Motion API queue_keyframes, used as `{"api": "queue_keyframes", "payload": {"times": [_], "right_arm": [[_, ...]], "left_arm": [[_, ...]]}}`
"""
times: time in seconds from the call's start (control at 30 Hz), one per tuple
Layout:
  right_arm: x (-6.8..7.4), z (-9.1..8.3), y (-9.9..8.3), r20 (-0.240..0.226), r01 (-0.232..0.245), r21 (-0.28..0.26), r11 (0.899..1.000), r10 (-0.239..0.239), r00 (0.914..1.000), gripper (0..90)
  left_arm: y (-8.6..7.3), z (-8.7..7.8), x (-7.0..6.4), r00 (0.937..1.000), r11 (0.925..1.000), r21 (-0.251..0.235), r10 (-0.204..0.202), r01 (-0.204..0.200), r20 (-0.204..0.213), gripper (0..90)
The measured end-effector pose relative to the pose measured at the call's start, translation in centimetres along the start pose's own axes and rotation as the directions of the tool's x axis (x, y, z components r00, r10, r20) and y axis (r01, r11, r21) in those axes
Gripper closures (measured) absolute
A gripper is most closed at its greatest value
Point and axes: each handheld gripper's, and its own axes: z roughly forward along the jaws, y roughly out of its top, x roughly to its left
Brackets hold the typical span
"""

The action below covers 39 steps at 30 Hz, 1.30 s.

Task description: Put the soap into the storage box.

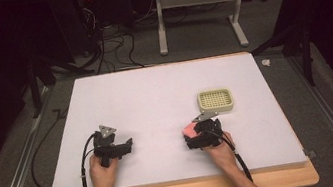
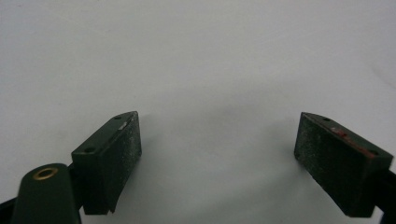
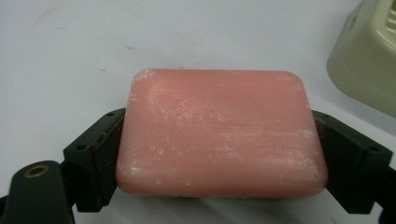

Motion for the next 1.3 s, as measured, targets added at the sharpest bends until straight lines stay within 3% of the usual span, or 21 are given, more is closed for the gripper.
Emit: {"api": "queue_keyframes", "payload": {"times": [0.83,1.3], "right_arm": [[-1.1,-2.4,-0.5,-0.039,-0.001,-0.054,0.999,-0.001,0.9993,13.6],[-2.7,-4.4,-1.4,-0.051,-0.024,-0.086,0.996,0.02,0.9985,13.6]], "left_arm": [[0.0,0.0,0.0,1.0,1.0,0.0,0.0,0.0,0.0,15.4],[0.0,0.0,0.0,1.0,1.0,0.0,0.0,0.0,0.0,15.4]]}}
